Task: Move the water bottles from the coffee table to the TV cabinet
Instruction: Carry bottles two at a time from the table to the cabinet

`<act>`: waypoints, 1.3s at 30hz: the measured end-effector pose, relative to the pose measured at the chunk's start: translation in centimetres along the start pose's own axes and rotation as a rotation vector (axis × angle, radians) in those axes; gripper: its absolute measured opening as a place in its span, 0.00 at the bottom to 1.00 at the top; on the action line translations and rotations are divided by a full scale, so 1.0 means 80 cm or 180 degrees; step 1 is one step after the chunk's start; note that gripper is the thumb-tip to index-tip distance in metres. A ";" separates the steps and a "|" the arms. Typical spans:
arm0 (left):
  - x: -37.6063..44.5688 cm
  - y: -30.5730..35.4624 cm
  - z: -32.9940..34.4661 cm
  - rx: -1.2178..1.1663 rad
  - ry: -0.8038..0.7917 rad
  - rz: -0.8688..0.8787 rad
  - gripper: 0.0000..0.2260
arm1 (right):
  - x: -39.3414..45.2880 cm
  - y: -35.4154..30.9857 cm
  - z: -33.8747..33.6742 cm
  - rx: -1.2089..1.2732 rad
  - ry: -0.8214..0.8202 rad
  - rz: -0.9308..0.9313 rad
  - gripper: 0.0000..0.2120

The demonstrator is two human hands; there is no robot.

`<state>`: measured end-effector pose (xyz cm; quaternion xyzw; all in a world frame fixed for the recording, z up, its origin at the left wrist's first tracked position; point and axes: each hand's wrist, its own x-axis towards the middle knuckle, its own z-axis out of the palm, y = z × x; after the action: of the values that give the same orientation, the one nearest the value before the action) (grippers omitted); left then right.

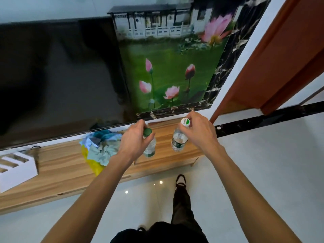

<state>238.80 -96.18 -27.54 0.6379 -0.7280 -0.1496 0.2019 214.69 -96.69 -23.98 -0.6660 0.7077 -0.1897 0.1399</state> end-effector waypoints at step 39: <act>0.258 -0.154 0.363 -0.0140 -0.0132 -0.1220 0.12 | 0.359 0.186 0.372 0.0476 -0.0821 -0.0349 0.15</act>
<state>233.27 -119.50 -56.67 0.7571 -0.5937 -0.2142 0.1685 212.78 -127.12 -55.63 -0.7102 0.6304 -0.1622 0.2682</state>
